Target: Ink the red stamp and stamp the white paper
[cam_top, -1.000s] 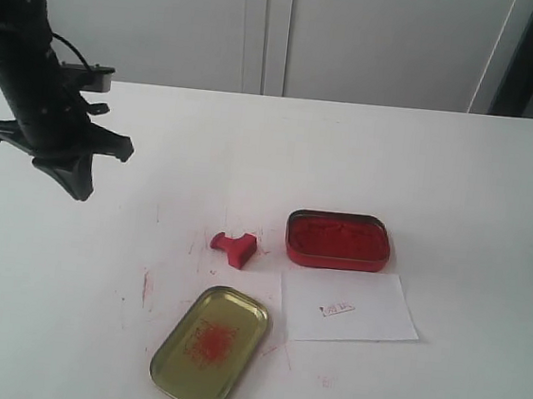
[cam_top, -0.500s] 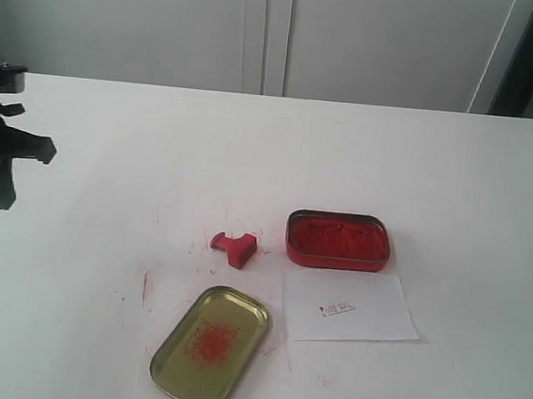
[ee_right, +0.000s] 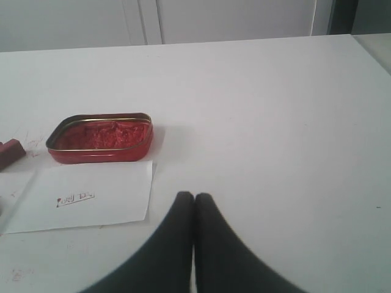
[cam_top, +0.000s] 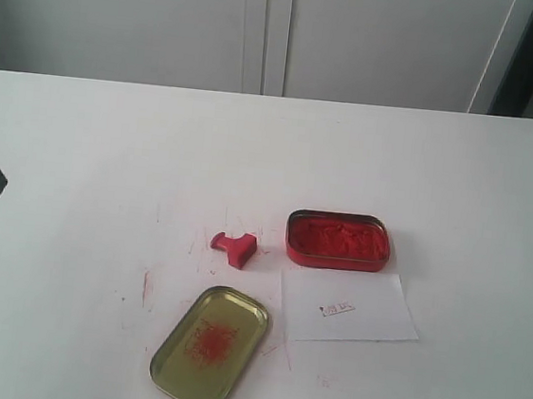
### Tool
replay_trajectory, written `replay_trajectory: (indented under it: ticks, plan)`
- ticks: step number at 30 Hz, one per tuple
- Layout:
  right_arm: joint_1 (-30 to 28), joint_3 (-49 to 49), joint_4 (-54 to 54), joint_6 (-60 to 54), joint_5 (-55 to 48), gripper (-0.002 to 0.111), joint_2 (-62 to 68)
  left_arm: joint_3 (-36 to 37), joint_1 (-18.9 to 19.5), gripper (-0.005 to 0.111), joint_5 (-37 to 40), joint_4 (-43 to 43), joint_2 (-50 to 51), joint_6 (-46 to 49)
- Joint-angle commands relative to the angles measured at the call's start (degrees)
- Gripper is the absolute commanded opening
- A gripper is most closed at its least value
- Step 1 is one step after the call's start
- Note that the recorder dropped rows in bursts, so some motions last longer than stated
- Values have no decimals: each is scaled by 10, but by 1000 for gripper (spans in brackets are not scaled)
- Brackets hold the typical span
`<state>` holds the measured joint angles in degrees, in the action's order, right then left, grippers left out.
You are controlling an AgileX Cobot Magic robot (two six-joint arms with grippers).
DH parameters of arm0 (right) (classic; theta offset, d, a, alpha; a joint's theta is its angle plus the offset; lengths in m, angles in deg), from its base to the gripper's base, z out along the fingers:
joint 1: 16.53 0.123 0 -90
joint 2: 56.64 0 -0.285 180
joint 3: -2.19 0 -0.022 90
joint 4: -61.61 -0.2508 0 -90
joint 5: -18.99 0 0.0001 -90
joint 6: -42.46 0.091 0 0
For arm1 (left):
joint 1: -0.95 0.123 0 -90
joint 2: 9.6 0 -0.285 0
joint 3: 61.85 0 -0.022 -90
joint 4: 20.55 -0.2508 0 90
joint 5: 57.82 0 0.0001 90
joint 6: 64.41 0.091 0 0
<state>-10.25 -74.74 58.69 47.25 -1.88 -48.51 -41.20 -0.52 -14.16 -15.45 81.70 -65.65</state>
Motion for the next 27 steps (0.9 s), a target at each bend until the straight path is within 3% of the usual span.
replay_trajectory:
  ticks: [1,14,27]
  plan:
    - [2,-3,-1,0,8,0,-3,50,1,0,3,4,-60,1]
    - [2,-3,-1,0,8,0,-3,151,1,0,-7,4,-235,76]
    - [2,-3,-1,0,8,0,-3,152,1,0,7,-3,-263,76]
